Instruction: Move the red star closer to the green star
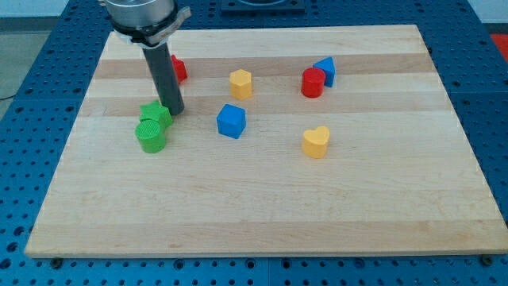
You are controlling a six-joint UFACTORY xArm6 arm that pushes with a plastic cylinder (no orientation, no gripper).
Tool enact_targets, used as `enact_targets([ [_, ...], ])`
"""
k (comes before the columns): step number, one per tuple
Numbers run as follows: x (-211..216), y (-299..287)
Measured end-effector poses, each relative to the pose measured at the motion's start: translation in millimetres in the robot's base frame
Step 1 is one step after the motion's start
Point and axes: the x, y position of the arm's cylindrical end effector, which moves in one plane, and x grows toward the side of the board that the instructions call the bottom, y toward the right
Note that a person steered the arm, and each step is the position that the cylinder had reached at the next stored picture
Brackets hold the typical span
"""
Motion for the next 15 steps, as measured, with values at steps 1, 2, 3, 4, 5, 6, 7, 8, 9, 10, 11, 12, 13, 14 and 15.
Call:
enact_targets([
  [1, -35, 57],
  [2, -76, 64],
  [3, -107, 31],
  [4, -125, -8],
  [5, -119, -42],
  [6, -95, -51],
  [7, -73, -51],
  [8, -123, -45],
  [9, -131, 5],
  [10, -99, 12],
  [11, -97, 1],
  [12, -94, -8],
  [13, -79, -14],
  [14, -65, -20],
  [15, -51, -28],
])
